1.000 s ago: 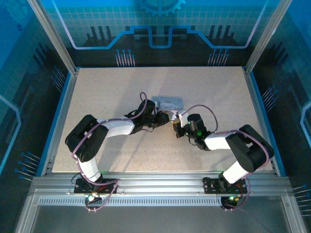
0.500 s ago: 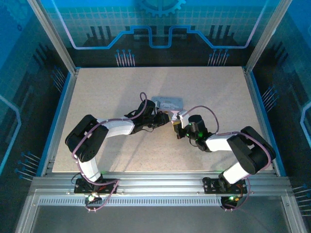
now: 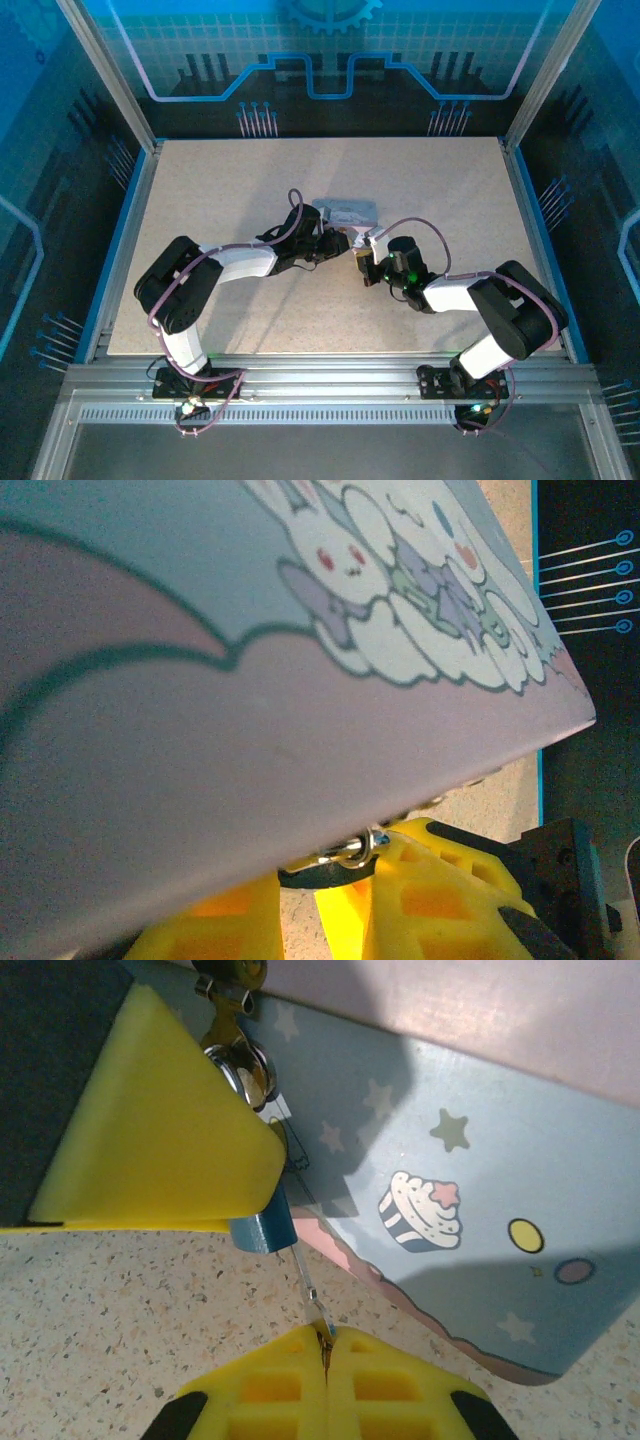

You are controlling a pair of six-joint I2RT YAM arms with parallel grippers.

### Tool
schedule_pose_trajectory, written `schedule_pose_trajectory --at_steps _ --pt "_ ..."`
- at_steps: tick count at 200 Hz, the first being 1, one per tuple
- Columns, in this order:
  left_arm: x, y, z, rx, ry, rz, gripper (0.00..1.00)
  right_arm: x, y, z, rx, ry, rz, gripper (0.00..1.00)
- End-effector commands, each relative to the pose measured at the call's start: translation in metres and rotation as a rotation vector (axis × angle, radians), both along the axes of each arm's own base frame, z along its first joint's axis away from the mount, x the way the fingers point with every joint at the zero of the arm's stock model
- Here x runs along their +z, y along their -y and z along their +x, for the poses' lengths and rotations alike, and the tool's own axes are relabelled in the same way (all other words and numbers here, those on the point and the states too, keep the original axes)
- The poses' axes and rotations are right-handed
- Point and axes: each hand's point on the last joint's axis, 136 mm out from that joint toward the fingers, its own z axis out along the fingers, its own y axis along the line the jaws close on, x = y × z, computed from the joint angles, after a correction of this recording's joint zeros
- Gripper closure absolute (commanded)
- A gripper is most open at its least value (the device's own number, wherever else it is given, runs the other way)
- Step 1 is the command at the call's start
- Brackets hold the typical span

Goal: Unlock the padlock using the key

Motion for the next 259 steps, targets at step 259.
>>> schedule_pose_trajectory --at_steps 259 --pt "0.0322 0.0106 0.008 -0.007 0.06 -0.056 0.92 0.0107 -0.0082 -0.0022 0.008 0.028 0.059 1.0"
